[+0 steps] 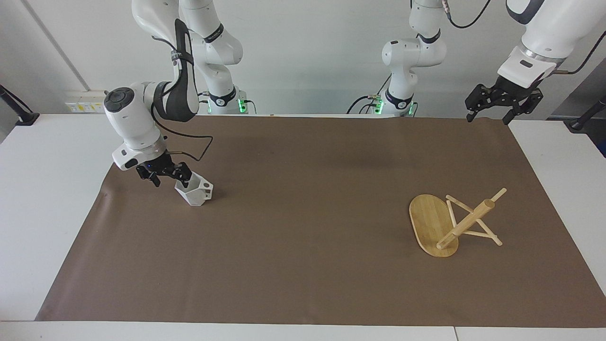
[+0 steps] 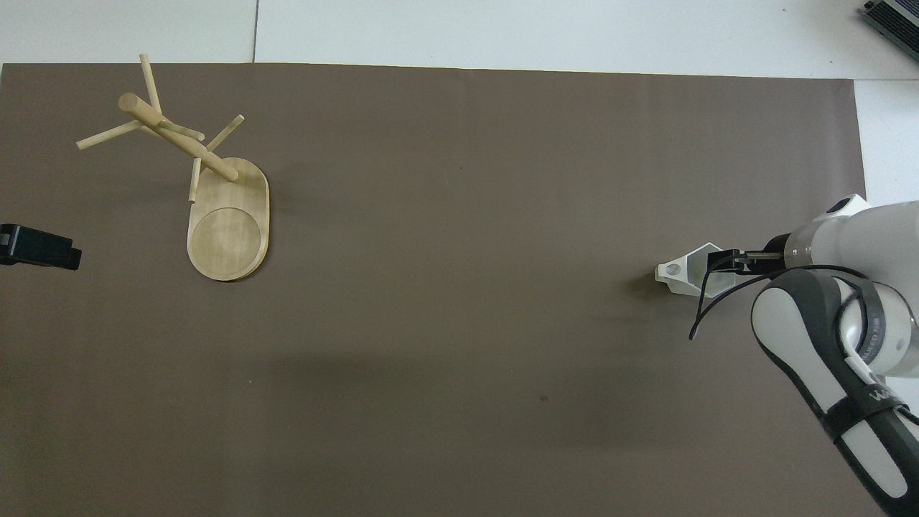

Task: Hang cup on rack
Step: 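Reach the right gripper to the white mug and grasp its handle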

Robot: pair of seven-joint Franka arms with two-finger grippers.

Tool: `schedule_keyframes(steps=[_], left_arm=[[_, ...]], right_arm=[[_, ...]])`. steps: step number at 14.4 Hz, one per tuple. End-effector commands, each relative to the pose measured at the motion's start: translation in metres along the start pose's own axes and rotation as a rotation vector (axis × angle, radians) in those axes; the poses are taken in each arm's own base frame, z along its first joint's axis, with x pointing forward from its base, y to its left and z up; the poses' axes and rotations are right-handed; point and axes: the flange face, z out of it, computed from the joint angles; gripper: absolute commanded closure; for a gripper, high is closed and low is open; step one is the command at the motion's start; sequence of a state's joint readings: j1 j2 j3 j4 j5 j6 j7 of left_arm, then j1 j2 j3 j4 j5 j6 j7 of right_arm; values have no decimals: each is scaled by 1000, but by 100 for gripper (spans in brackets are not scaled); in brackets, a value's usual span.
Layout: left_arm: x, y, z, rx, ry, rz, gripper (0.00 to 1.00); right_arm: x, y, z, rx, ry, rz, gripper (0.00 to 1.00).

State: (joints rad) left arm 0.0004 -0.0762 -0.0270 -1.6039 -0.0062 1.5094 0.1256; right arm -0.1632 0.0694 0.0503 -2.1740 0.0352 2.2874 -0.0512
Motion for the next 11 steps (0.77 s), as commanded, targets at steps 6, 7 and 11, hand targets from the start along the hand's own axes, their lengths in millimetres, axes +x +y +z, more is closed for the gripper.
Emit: schedule_keyframes(steps=[6, 7, 11], left_arm=[[-12, -2, -1, 10, -17, -4, 0], [-13, -3, 1, 9, -26, -1, 0], [-16, -14, 6, 10, -12, -26, 0]], right_arm=[[-1, 0, 3, 28, 8, 65, 0], [-1, 0, 3, 48, 8, 84, 0], [-1, 0, 3, 72, 8, 106, 0]])
